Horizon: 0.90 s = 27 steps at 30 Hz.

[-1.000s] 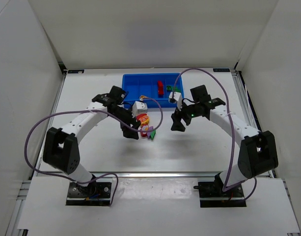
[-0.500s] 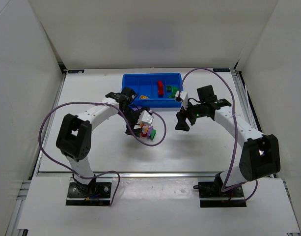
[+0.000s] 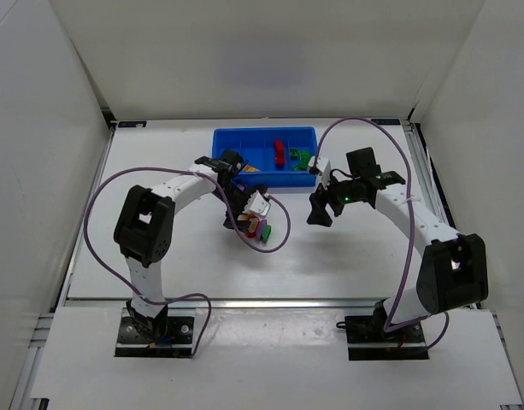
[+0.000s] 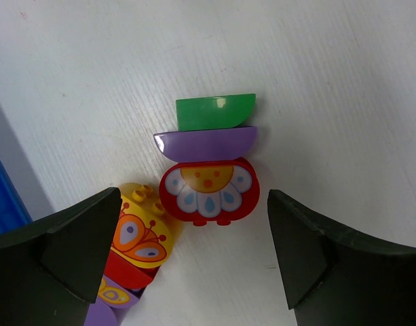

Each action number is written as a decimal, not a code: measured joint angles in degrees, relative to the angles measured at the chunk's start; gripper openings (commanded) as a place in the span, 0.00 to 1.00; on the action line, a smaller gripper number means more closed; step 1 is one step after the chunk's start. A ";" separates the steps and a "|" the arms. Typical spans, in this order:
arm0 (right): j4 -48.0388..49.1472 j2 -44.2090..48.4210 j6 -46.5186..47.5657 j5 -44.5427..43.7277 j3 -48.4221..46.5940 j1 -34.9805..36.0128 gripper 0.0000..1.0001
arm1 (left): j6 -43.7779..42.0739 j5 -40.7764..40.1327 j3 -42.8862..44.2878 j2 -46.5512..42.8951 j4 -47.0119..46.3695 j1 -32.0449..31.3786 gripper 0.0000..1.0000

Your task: Sort the legos into containers by color

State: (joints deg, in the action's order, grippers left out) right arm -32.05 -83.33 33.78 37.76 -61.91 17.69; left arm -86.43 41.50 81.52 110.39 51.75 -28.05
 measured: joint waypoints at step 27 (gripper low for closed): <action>0.04 -1.57 -0.37 0.63 0.00 -0.76 0.83 | -2.05 -1.42 -1.31 3.30 0.13 -2.29 0.99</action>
State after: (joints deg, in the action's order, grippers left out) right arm -32.01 -84.90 33.41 38.39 -61.91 16.93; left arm -88.49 40.07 80.20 113.69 51.88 -30.35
